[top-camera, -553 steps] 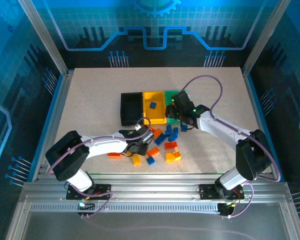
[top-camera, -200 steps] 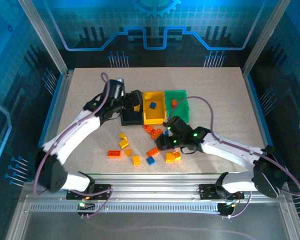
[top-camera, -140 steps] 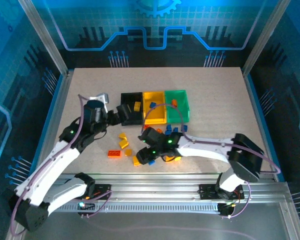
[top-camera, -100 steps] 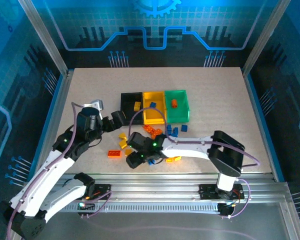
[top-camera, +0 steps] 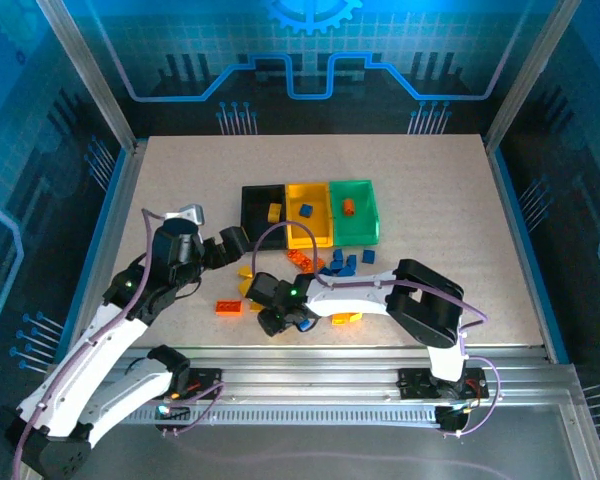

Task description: Sort the legos into containers by color

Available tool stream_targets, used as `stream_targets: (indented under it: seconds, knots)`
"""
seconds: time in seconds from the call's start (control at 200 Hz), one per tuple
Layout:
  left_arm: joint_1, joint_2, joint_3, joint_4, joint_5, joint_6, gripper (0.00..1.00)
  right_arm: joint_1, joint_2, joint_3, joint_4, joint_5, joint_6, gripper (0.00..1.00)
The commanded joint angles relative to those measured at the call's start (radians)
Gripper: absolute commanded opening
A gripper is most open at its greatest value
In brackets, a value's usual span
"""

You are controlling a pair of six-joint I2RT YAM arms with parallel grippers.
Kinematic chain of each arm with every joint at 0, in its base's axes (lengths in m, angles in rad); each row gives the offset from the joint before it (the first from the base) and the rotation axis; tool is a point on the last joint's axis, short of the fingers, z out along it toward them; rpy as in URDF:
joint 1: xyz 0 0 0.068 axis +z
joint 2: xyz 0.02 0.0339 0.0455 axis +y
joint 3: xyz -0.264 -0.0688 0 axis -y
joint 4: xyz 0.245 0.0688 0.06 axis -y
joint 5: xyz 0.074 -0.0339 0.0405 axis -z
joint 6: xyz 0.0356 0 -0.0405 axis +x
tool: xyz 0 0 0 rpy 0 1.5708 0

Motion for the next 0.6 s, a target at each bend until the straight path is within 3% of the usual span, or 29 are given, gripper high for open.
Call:
stream_targets:
  seconds: [0.0,0.17,0.305,0.59]
  knots:
    - [0.004,-0.020,-0.016,-0.008,-0.023,-0.010,0.99,0.012,-0.058,-0.025,0.017,0.033,0.000,0.38]
    - [0.005,-0.031,-0.031,-0.013,-0.019,-0.005,0.99,-0.060,-0.191,-0.049,0.045,0.064,-0.033,0.34]
    - [0.006,-0.037,-0.065,-0.015,-0.006,-0.021,0.99,-0.165,-0.221,0.045,0.020,0.068,-0.079,0.34]
    - [0.008,-0.062,-0.160,0.000,0.042,-0.069,0.99,-0.328,0.045,0.390,-0.057,0.057,-0.113,0.35]
